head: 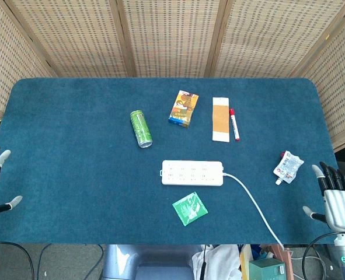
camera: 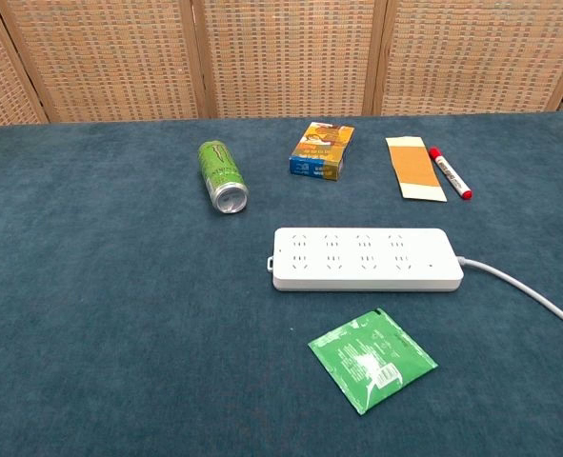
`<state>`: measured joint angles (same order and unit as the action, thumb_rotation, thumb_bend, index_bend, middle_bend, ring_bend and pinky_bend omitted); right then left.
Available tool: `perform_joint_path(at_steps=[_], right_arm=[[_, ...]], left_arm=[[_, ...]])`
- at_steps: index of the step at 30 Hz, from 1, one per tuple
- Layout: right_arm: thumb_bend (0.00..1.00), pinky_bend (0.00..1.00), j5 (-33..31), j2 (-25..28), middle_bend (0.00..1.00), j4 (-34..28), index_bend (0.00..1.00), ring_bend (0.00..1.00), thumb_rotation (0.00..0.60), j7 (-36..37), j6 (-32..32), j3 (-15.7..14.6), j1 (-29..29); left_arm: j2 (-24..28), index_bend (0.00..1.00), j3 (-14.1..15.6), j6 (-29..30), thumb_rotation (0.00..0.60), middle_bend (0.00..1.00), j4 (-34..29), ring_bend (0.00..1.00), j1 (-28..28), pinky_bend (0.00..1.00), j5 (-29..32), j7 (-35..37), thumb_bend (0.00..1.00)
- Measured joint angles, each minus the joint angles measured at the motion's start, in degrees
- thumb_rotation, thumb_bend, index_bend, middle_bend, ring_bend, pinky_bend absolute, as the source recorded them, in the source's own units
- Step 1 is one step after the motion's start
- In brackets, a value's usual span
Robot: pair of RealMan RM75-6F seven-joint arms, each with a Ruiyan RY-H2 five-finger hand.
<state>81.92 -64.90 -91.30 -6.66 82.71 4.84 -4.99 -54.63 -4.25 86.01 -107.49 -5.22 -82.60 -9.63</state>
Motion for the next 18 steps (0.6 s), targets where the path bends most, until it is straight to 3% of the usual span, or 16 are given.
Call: perform_joint_path(at_steps=[10, 12, 13, 15, 17, 18], right_arm=[[0.00, 0.00, 1.1, -0.2, 0.00, -1.4, 0.00, 0.00, 0.600, -1.1, -1.1, -0.7, -0.7], [0.00, 0.05, 1.5, -0.7, 0.05, -1.3, 0.00, 0.07, 0.600, -1.2, -1.7, -0.4, -1.7], [0.00, 0.16, 2.0, -1.3, 0.14, -0.9, 0.00, 0.21, 0.600, -1.3, -2.2, -0.1, -2.6], [0.12, 0.49, 3.1, -2.4, 0.37, 0.2, 0.00, 0.49, 0.600, -0.8, -3.1, 0.5, -4.4], [0.44, 0.82, 4.3, -3.8, 0.60, 1.5, 0.00, 0.71, 0.600, 0.6, -4.8, 1.1, -6.7], [0.55, 0.89, 4.6, -4.3, 0.65, 1.9, 0.00, 0.76, 0.600, 1.3, -5.8, 1.4, -7.7]], left_arm=[[-0.6, 0.00, 0.2, 0.2, 0.600, 0.00, 0.8, 0.00, 0.1, 0.00, -0.5, 0.1, 0.00], [-0.7, 0.00, 0.3, -0.2, 0.600, 0.00, 0.9, 0.00, 0.0, 0.00, -0.3, 0.0, 0.00], [-0.8, 0.00, 0.3, -0.4, 0.600, 0.00, 1.0, 0.00, 0.0, 0.00, -0.1, 0.0, 0.00], [-0.8, 0.00, 0.3, -1.0, 0.600, 0.00, 1.0, 0.00, -0.2, 0.00, 0.4, -0.3, 0.00], [-1.0, 0.00, 0.1, -1.3, 0.600, 0.00, 1.0, 0.00, -0.5, 0.00, 1.1, -0.8, 0.00], [-1.1, 0.00, 0.0, -1.4, 0.600, 0.00, 1.0, 0.00, -0.6, 0.00, 1.4, -1.1, 0.00]])
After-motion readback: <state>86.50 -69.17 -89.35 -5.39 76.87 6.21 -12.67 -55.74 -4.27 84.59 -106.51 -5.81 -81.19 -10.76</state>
